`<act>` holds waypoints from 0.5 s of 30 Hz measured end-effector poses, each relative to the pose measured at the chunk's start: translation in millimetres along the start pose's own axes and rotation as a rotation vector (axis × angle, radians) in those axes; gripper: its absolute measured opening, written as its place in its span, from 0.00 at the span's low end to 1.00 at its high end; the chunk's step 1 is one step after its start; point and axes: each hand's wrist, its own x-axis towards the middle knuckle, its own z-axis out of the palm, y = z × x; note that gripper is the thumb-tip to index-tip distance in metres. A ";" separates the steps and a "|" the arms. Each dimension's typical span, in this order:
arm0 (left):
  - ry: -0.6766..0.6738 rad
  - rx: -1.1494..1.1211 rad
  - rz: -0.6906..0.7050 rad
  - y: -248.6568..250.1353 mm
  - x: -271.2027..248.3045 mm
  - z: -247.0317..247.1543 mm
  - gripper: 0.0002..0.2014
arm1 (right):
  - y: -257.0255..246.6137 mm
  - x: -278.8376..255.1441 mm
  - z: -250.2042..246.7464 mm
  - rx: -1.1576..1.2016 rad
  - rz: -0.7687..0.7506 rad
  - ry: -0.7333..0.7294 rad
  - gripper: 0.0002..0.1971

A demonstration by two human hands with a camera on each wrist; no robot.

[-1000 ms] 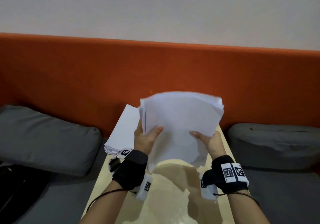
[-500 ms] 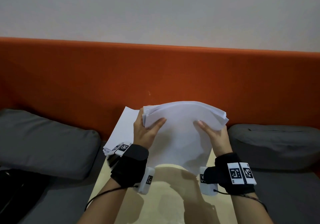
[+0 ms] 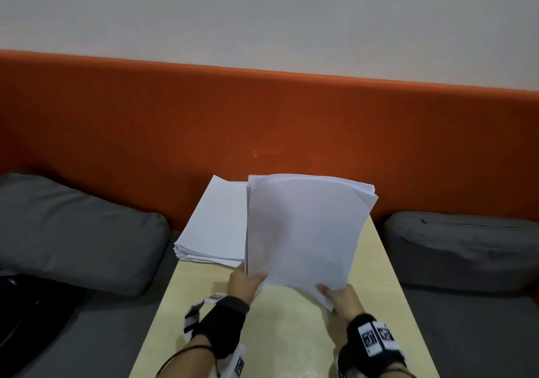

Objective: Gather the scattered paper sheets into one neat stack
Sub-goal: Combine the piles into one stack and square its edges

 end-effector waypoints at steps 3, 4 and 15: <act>-0.054 0.084 -0.059 -15.9 1.2 -4.4 0.14 | 7.5 4.9 6.0 0.164 0.143 0.117 0.14; -0.054 0.070 -0.033 -12.1 3.4 -7.2 0.15 | -0.6 6.0 6.8 0.239 0.156 0.122 0.15; 0.351 0.479 0.258 80.1 81.5 -81.9 0.16 | -118.9 55.7 58.3 0.225 -0.035 -0.120 0.19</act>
